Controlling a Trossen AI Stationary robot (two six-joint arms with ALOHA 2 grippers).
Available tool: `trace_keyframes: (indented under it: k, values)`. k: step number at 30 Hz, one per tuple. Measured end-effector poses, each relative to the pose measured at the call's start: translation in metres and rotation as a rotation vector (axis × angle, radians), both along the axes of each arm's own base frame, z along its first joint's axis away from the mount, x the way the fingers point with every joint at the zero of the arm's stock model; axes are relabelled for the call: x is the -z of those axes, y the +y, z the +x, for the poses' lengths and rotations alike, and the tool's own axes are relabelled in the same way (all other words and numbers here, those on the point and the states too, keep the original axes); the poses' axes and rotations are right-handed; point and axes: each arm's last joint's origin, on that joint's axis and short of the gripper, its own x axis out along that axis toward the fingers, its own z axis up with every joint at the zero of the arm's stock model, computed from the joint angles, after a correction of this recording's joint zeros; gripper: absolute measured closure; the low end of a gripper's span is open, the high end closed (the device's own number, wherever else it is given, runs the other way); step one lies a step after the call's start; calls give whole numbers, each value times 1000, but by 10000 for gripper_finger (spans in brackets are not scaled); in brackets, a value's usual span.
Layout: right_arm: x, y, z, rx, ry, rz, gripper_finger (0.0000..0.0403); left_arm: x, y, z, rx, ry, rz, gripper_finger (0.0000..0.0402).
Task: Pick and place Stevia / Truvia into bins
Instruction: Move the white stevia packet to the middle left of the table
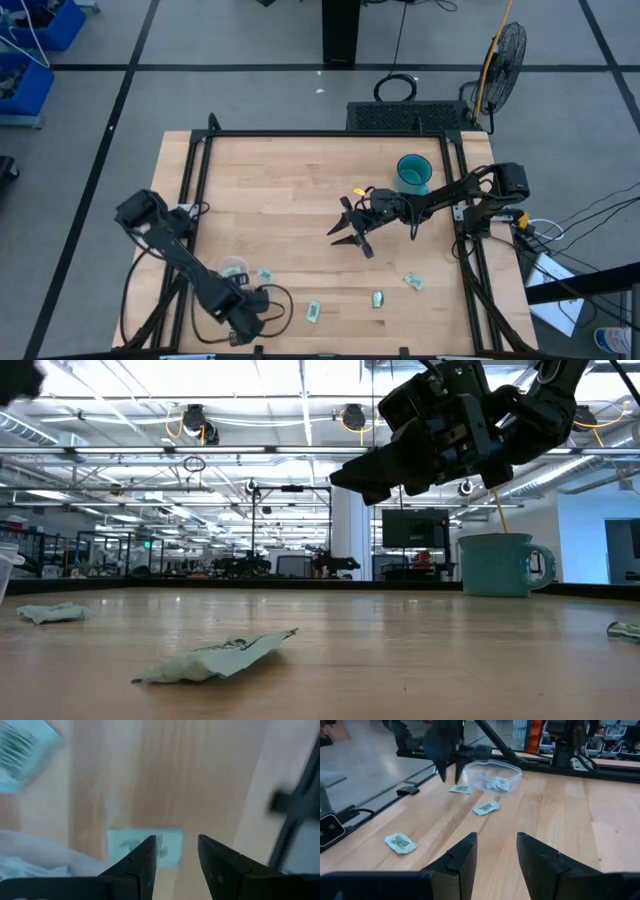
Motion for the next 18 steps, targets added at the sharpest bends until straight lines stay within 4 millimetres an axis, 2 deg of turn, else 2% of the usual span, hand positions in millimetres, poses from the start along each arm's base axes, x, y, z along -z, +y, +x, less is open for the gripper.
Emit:
trace_keyframes:
  k: [5, 11, 18]
  values:
    - [0, 0, 0, 0, 0, 0, 271, 15, -2, -2, 146, 82, 11, 252]
    - [-1, 0, 0, -6, -24, -25, 271, 16, 5, 1, 97, 48, 93, 252]
    - [-1, 0, 0, -8, -28, -32, 271, 15, 8, 8, 118, -8, 105, 252]
